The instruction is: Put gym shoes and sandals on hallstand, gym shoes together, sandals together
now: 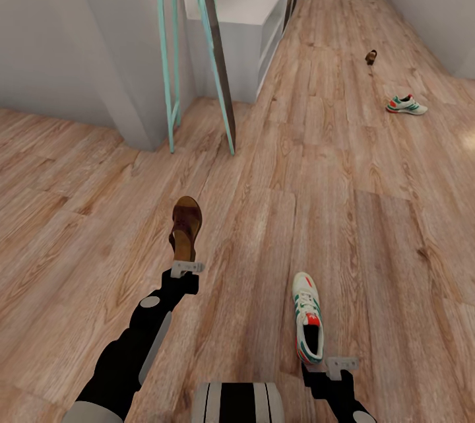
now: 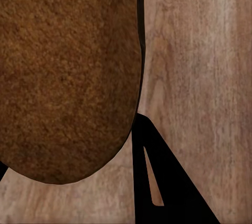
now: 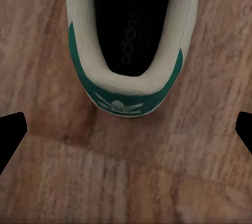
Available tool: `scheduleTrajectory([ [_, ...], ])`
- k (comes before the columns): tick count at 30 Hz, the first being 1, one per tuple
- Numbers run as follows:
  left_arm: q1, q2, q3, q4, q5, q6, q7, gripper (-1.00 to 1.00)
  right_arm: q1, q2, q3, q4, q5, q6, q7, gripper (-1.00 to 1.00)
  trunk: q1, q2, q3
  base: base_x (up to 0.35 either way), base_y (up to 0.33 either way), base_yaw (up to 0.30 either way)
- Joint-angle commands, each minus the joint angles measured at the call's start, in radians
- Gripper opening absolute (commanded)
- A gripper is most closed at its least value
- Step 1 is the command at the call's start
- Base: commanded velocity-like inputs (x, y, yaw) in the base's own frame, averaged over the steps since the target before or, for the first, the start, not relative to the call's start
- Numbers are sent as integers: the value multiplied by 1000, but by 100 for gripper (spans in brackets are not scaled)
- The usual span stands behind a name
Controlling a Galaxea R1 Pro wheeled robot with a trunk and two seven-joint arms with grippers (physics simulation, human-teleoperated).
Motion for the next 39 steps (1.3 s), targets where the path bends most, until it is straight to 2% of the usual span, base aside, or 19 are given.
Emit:
scheduleTrajectory([
  [1,0,0,0,-1,1,5,0,-100,0,-1,1,-1,0,3,-1,100,0,0,-1,0,0,0],
  [7,0,0,0,-1,1,5,0,-100,0,0,1,-2,0,3,-1,100,0,0,-1,21,0,0],
  [17,0,0,0,-1,1,4,0,-100,0,-1,1,-3,0,3,-1,100,0,0,-1,191,0,0],
  [26,0,0,0,-1,1,4,0,-100,0,-1,1,-6,0,3,-1,100,0,0,-1,15,0,-144],
  [39,0,0,0,-1,1,4,0,-100,0,0,3,-7,0,3,-1,100,0,0,-1,0,0,-18],
])
